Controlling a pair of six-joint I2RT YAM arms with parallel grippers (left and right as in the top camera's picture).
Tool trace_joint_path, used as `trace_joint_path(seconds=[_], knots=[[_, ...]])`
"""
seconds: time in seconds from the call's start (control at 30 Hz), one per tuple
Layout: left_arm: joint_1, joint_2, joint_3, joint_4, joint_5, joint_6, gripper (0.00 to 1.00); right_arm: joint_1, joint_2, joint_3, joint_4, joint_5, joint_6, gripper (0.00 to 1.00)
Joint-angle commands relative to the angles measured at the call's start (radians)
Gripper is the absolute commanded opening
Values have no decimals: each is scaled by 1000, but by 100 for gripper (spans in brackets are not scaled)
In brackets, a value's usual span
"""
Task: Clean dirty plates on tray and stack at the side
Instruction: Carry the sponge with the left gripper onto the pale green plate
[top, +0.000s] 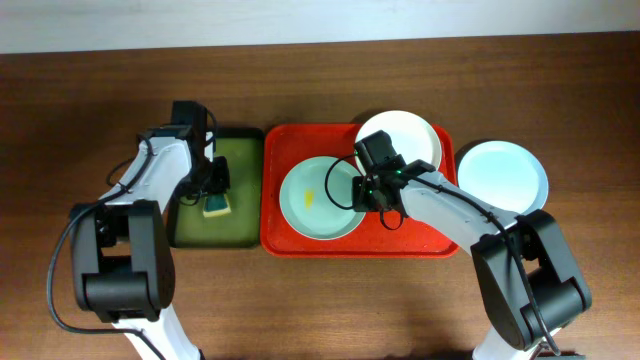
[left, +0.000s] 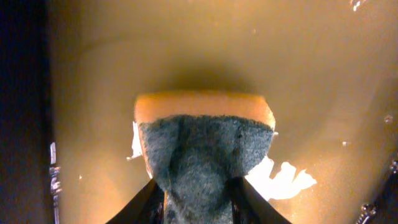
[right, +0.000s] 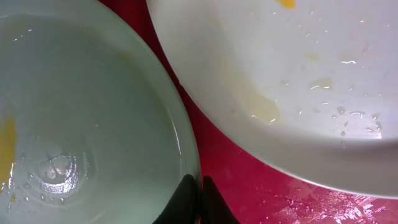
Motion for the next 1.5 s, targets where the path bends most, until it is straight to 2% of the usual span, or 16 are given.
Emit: trace_joint_path(seconds=[0.0, 0.13, 0.2, 0.3, 0.37, 0.4, 0.43, 0.5, 0.53, 0.57, 0.6, 0.63, 0.93, 1.23, 1.4, 1.47], knots=[[-23, -15, -39, 30, 28, 43, 31, 5, 19, -9, -15, 12, -4, 5], [-24, -15, -39, 41, 18, 43, 0, 5, 19, -9, -15, 12, -4, 5], [-24, -41, -23, 9, 18, 43, 0, 5, 19, -9, -15, 12, -4, 6], [-26, -208, -17, 0, 6, 46, 0, 5, 19, -9, -15, 12, -3, 19], [-36, -342, -17, -2, 8, 50, 0, 5, 19, -9, -15, 11, -3, 36], [-45, -378, -17, -17, 9, 50, 0, 5, 19, -9, -15, 10, -3, 54], [-65, -396, -17, -43, 11, 50, 0, 5, 19, -9, -16, 6, -3, 98], [-101, -389, -26, -53, 11, 50, 0, 5, 19, -9, -16, -4, -3, 99], [-108, -389, -26, -53, 11, 50, 0, 5, 19, -9, -17, -11, -3, 72], [-107, -389, -26, -53, 11, 50, 0, 5, 19, -9, -19, -11, -3, 26], [-107, -389, -26, -53, 11, 50, 0, 5, 19, -9, -19, -15, -3, 8], [-107, -389, -26, -53, 10, 50, 0, 5, 19, -9, -19, -15, -3, 4], [-107, -356, -40, 16, 7, 162, 0, 5, 19, -9, -23, -122, -3, 4], [-107, -174, -39, 54, 3, 145, 0, 5, 19, -9, -18, -125, 33, 4], [-108, -162, 161, -117, -99, 80, 0, 5, 19, -9, -10, -176, 126, 4], [-134, -160, 165, -134, 37, 63, 0, 5, 19, -9, -11, -193, 148, 4]])
